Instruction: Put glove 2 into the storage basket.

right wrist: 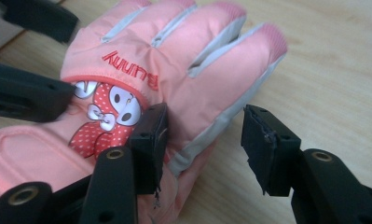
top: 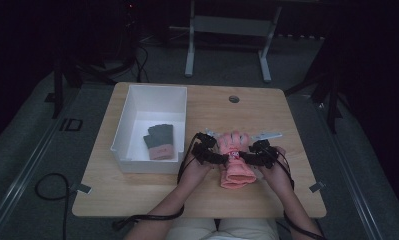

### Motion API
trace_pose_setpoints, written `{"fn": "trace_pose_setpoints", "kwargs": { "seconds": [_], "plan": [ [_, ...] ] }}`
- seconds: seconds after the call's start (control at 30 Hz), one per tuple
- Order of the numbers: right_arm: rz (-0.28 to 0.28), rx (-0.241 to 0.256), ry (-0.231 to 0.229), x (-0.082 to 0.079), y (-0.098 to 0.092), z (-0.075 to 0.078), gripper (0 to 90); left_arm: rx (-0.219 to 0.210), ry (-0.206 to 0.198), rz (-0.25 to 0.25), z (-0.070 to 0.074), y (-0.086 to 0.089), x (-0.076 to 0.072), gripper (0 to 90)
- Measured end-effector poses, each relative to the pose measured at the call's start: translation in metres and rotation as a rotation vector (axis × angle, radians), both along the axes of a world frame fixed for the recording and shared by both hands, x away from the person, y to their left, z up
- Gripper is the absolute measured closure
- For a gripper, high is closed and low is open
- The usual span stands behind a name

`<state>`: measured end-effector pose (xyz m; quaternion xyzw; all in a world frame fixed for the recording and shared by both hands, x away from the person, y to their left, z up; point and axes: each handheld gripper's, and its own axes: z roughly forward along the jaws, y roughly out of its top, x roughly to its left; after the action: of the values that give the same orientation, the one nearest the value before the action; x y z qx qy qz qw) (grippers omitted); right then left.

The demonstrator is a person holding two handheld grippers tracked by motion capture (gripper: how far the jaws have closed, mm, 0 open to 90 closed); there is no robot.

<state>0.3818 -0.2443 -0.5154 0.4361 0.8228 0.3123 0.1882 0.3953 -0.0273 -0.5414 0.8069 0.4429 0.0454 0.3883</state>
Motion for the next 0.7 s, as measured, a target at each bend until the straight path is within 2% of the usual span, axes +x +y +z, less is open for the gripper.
{"fn": "trace_pose_setpoints", "kwargs": {
  "seconds": [0.03, 0.07, 0.1, 0.13, 0.17, 0.2, 0.23, 0.33, 0.37, 0.4, 0.47, 0.5, 0.53, 0.63, 0.7],
  "plan": [
    [0.005, 0.003, 0.02, 0.001, 0.0, -0.001, 50.2, 0.004, 0.015, -0.007, -0.003, -0.001, 0.002, 19.9],
    [0.005, 0.003, 0.02, 0.001, 0.0, -0.001, 50.2, 0.004, 0.015, -0.007, -0.003, -0.001, 0.002, 20.2],
    [0.011, 0.011, 0.048, 0.004, 0.002, -0.004, 50.7, -0.006, 0.055, -0.014, -0.009, -0.002, 0.007, 20.6],
    [0.015, 0.012, 0.055, 0.004, 0.003, -0.005, 50.8, -0.017, 0.08, -0.02, -0.011, -0.001, 0.01, 22.6],
    [0.014, 0.022, 0.063, 0.005, 0.004, -0.006, 51.2, -0.028, 0.1, -0.02, -0.013, 0.0, 0.012, 23.3],
    [0.014, 0.022, 0.063, 0.005, 0.004, -0.006, 51.2, -0.028, 0.1, -0.02, -0.013, 0.0, 0.012, 24.8],
    [0.016, 0.064, 0.089, 0.008, 0.004, -0.009, 54.2, -0.058, 0.131, -0.049, -0.016, 0.001, 0.015, 31.3],
    [0.025, 0.129, 0.134, 0.009, 0.001, -0.012, 64.0, -0.085, 0.148, -0.087, -0.015, 0.0, 0.016, 45.5],
    [0.029, 0.142, 0.135, 0.009, 0.001, -0.013, 66.2, -0.088, 0.149, -0.092, -0.014, -0.001, 0.016, 52.5],
    [0.029, 0.142, 0.135, 0.009, 0.001, -0.013, 66.2, -0.088, 0.149, -0.092, -0.014, -0.001, 0.016, 54.9],
    [0.036, 0.155, 0.122, 0.008, 0.0, -0.014, 69.2, -0.083, 0.144, -0.109, -0.013, -0.002, 0.015, 66.0],
    [0.032, 0.164, 0.119, 0.007, 0.0, -0.015, 70.2, -0.068, 0.135, -0.113, -0.01, -0.004, 0.014, 66.0],
    [0.024, 0.171, 0.103, 0.005, 0.001, -0.014, 72.0, -0.044, 0.12, -0.118, -0.006, -0.006, 0.012, 72.9],
    [0.015, 0.178, 0.078, 0.001, 0.001, -0.011, 73.3, -0.014, 0.088, -0.132, 0.003, -0.01, 0.008, 76.6],
    [0.012, 0.179, 0.08, -0.002, -0.002, -0.007, 74.1, -0.019, 0.089, -0.145, 0.007, -0.012, 0.007, 77.6]
  ]
}}
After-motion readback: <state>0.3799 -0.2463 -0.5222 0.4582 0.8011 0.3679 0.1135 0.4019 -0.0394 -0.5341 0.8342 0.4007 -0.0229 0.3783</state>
